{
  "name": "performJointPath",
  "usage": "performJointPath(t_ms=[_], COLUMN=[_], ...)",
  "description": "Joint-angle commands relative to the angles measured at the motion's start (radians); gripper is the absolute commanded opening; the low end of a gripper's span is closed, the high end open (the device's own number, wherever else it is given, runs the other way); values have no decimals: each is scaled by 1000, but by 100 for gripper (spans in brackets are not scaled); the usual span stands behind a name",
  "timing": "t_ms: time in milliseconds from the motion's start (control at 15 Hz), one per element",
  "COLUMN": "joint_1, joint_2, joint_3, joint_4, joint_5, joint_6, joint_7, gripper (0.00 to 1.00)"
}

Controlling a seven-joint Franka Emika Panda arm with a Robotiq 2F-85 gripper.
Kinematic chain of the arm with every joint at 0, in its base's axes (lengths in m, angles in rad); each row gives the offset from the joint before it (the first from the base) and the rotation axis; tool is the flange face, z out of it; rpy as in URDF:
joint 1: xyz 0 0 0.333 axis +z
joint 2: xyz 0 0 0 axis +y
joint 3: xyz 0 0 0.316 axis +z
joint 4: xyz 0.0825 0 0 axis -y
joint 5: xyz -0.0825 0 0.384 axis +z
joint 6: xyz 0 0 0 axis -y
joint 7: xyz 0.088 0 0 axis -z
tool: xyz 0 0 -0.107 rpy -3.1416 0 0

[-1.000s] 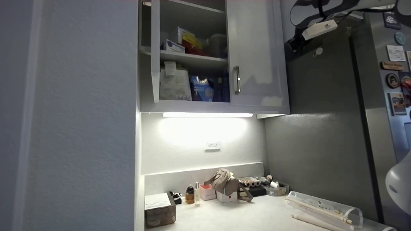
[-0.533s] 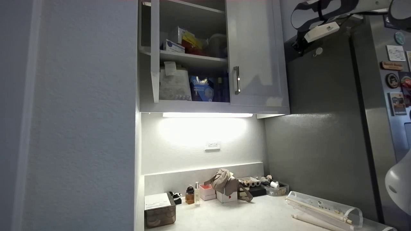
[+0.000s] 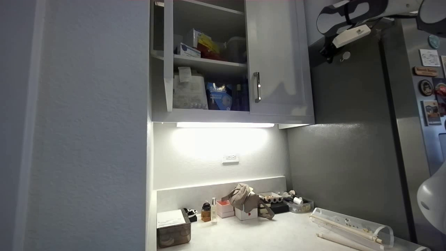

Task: Close the right cabinet door then hang the white net on the hanger on the side of the fridge

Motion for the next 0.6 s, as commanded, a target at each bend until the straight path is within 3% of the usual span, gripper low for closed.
performJointPath(t_ms=[0, 533], joint_1=[-7, 0], joint_2=[17, 28], joint_3=[0, -6], joint_4=[48, 86], joint_5=[-18, -20], joint_6=[-50, -152], joint_7=[-63, -168], gripper=[0, 0])
